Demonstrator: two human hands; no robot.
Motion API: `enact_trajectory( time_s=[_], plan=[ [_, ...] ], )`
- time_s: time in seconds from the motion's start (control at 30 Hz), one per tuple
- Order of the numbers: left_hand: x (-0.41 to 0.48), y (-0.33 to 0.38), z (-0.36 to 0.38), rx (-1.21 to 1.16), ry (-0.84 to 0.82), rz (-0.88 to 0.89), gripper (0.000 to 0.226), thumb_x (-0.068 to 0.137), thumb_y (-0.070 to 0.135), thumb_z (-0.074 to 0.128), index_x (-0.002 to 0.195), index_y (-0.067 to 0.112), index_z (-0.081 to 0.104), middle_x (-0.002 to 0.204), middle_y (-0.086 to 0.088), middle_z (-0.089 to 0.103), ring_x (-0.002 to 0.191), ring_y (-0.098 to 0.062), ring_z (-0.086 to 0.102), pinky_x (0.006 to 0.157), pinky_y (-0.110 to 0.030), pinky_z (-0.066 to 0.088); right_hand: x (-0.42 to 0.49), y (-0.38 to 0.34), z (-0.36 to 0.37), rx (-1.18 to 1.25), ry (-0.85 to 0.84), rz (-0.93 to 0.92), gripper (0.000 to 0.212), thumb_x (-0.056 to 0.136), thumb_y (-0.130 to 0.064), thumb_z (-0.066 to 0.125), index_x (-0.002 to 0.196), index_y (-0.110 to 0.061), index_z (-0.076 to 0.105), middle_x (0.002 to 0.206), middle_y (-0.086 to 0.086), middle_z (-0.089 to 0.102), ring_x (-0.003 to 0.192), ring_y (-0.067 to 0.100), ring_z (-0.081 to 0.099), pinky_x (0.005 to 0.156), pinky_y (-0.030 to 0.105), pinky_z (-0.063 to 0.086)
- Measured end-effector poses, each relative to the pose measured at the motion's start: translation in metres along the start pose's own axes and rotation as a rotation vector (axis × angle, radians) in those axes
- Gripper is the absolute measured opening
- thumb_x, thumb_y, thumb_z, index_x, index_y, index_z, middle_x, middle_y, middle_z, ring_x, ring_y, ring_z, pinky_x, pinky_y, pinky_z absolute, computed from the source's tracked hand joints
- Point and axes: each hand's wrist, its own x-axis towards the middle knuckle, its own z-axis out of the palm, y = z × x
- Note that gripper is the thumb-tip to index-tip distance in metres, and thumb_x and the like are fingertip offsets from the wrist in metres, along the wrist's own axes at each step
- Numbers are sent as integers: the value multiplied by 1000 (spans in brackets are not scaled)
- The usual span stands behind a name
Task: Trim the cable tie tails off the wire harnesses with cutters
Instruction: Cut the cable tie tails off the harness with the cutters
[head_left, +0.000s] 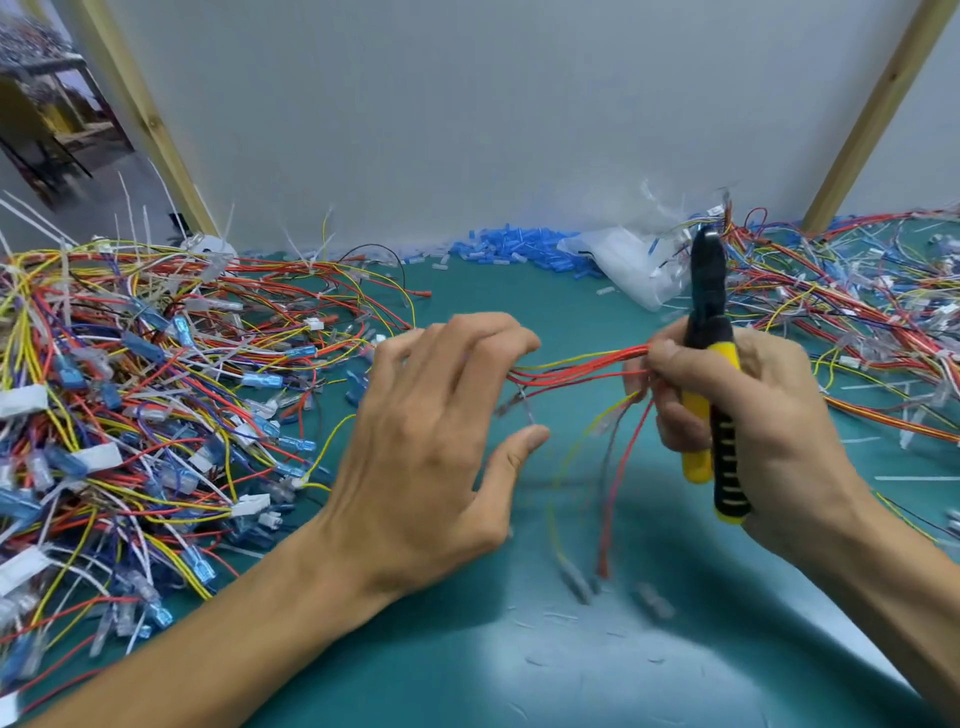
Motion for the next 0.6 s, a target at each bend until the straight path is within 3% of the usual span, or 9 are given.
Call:
enact_trajectory(
  time_s=[0.1, 0.17, 0.3, 0.37, 0.5, 0.6],
  plan=[
    [1, 0, 0, 13, -15, -97, 60, 91, 38, 70, 141, 8, 54, 138, -7, 54, 126, -28, 53, 105, -40, 39, 3, -4, -3, 64, 18, 50, 20, 89, -27, 63, 72, -18, 61, 59, 7, 57, 44, 18, 31, 41, 21, 28],
    [2, -2, -2, 33, -50, -164, 58, 92, 43, 67, 139, 12, 55, 131, -2, 58, 120, -24, 56, 100, -36, 40, 4, -6, -4, 141, 16, 99, 24, 89, -24, 68, 70, -20, 55, 56, 1, 42, 45, 15, 26, 42, 21, 23],
    [3, -9, -5, 132, -114, -232, 32, 86, 47, 64, 111, 26, 63, 100, 13, 67, 93, -16, 64, 80, -38, 48, 8, -9, -10, 298, 153, 115, 29, 97, -13, 61, 73, -19, 46, 62, -2, 22, 44, 8, 19, 41, 20, 14],
    [3, -12, -4, 173, -155, -220, 28, 85, 47, 65, 102, 26, 67, 96, 10, 66, 92, -20, 62, 77, -39, 49, 12, -13, -16, 372, 252, 130, 33, 101, -13, 57, 71, -21, 44, 62, -4, 21, 44, 7, 18, 38, 19, 16],
    [5, -14, 1, 128, -160, -179, 31, 87, 44, 71, 110, 23, 73, 96, 7, 57, 93, -20, 51, 79, -39, 45, 15, -16, -21, 457, 387, 128, 37, 102, -19, 57, 65, -23, 55, 56, -8, 28, 44, 7, 19, 38, 20, 18],
    [5, -12, 1, 68, -121, -204, 23, 86, 43, 71, 99, 24, 73, 67, 13, 40, 72, -15, 43, 66, -36, 45, 11, -18, -20, 506, 326, 85, 29, 100, -21, 54, 72, -18, 57, 54, -7, 26, 46, 10, 16, 41, 22, 15]
  ],
)
